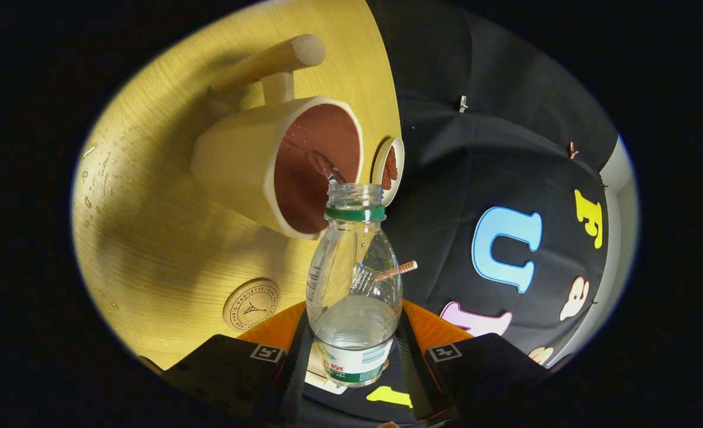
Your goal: Take the bottle from table, then pour the juice into the cup, finally place the bottle on the coaster
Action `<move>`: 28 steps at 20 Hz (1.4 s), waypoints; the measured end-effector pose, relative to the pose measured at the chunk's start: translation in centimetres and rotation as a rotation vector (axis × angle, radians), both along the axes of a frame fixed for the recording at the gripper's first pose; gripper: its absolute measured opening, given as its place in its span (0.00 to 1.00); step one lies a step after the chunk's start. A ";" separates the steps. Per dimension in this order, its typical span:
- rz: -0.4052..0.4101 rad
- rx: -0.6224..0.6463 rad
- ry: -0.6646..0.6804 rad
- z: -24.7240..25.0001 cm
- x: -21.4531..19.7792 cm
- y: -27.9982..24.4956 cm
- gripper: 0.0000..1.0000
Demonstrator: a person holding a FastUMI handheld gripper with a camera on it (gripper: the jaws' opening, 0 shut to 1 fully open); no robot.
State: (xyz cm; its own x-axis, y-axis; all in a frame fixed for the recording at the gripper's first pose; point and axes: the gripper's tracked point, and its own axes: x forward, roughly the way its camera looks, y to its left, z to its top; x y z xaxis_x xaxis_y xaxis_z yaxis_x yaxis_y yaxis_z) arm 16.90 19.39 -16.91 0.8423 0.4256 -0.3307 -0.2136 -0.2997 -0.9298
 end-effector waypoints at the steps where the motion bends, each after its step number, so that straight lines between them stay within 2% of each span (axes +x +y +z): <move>1: 0.003 -0.005 -0.002 -0.1 0.1 0.0 0.72; 28: 0.125 -0.173 -0.113 1.6 1.0 1.4 0.72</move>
State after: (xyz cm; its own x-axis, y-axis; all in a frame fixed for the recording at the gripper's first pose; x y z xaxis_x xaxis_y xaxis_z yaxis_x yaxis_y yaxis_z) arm 17.94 20.76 -15.29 0.8222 0.4743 -0.3146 -0.0624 -0.4743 -0.8781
